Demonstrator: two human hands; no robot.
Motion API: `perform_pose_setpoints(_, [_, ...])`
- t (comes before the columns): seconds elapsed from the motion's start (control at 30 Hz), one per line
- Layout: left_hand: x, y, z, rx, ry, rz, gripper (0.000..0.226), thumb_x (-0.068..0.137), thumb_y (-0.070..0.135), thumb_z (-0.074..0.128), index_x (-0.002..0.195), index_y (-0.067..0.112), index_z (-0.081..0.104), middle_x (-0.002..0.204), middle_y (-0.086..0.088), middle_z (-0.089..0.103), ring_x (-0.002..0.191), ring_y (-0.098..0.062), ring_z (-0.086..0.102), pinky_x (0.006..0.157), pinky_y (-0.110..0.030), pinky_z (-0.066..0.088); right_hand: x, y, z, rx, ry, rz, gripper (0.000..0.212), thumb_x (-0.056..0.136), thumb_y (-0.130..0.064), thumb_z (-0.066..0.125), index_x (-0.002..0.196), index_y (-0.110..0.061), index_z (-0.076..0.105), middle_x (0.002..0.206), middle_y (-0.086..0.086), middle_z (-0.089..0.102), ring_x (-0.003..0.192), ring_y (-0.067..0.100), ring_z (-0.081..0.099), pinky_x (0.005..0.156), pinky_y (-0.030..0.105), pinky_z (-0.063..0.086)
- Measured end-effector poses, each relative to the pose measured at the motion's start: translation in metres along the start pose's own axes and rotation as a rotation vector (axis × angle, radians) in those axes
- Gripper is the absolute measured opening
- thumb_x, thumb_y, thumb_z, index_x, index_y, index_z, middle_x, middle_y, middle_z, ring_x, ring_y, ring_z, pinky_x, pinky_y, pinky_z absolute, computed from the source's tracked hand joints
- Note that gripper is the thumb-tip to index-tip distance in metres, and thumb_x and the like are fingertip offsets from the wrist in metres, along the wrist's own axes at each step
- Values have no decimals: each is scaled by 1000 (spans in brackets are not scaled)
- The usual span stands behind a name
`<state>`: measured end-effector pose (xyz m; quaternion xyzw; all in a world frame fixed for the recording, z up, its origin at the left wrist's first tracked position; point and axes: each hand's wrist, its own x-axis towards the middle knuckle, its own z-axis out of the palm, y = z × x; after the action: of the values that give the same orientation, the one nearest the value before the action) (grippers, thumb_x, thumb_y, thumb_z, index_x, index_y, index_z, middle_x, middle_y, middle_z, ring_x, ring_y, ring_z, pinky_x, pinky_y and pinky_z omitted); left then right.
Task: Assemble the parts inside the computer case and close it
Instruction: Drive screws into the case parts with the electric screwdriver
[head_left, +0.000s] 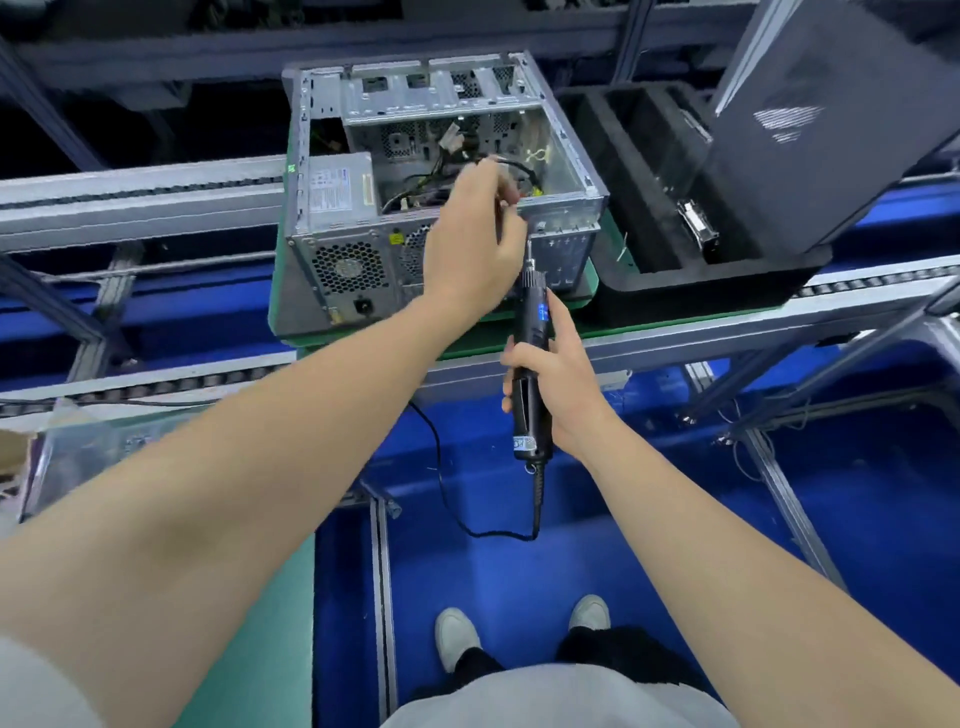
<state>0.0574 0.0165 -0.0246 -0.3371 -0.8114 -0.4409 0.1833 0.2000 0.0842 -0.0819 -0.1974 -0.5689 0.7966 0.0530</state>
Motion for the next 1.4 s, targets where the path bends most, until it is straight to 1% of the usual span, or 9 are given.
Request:
perform_pose_setpoints(0.17, [-31, 29, 66, -264, -174, -263, 10, 90, 9, 51, 95, 18, 51, 79, 4, 60, 67, -9, 54, 60, -23, 42, 3, -25, -45, 34, 163, -83, 84, 84, 2, 60, 150, -46, 41, 90, 17, 59, 56, 29, 54, 52, 39, 52])
perform_pose_setpoints(0.27, [-28, 50, 108, -365, -350, -412, 20, 93, 6, 48, 100, 19, 61, 82, 8, 67, 70, -2, 62, 57, -12, 43, 10, -45, -85, 37, 247, -117, 74, 82, 1, 57, 132, -53, 50, 94, 21, 58, 55, 28, 55, 51, 38, 52])
perform_pose_setpoints(0.4, [-11, 66, 162, -368, -445, -427, 29, 94, -2, 41, 102, 16, 61, 93, 5, 69, 81, -1, 63, 69, -11, 47, 35, -66, -144, 34, 344, -116, 74, 87, 0, 60, 142, -48, 45, 98, 21, 60, 55, 29, 55, 53, 39, 53])
perform_pose_setpoints(0.5, [21, 66, 209, -244, -455, -421, 37, 92, -10, 38, 111, 13, 60, 114, -5, 63, 105, -20, 59, 92, -31, 49, 68, -82, -192, -32, 395, -117, 80, 85, 1, 62, 149, -44, 42, 102, 18, 57, 61, 29, 56, 59, 42, 55])
perform_pose_setpoints(0.67, [67, 32, 272, 79, -483, -538, 46, 85, -14, 51, 123, 10, 63, 129, -11, 55, 115, -24, 55, 92, -28, 44, 129, -113, -260, -219, 363, -89, 86, 84, -1, 64, 155, -45, 38, 107, 11, 64, 59, 29, 61, 56, 40, 57])
perform_pose_setpoints(0.77, [91, 10, 305, 298, -641, -544, 41, 88, -8, 59, 125, 10, 66, 133, -14, 54, 118, -28, 57, 100, -32, 46, 163, -127, -291, -297, 282, -61, 89, 83, -3, 65, 155, -49, 37, 108, 12, 69, 58, 28, 64, 54, 40, 58])
perform_pose_setpoints(1.0, [114, -12, 360, 548, -847, -424, 31, 85, -14, 46, 99, 7, 64, 96, -10, 58, 80, -32, 59, 66, -37, 47, 216, -138, -327, -377, 146, 22, 90, 82, -4, 66, 152, -55, 38, 90, 1, 75, 57, 26, 64, 51, 43, 60])
perform_pose_setpoints(1.2, [122, -32, 387, 629, -892, -415, 21, 79, -18, 51, 74, 2, 53, 69, -10, 46, 69, -34, 55, 61, -37, 44, 239, -138, -342, -378, 101, 70, 89, 84, -7, 66, 154, -53, 35, 101, 4, 72, 60, 24, 66, 51, 43, 61])
perform_pose_setpoints(1.4, [137, -25, 380, 555, -786, -506, 11, 91, -2, 58, 83, 6, 60, 72, -8, 48, 64, -25, 49, 58, -31, 43, 246, -141, -340, -374, 101, 82, 86, 87, -3, 64, 156, -47, 37, 88, 1, 73, 58, 21, 65, 50, 41, 60])
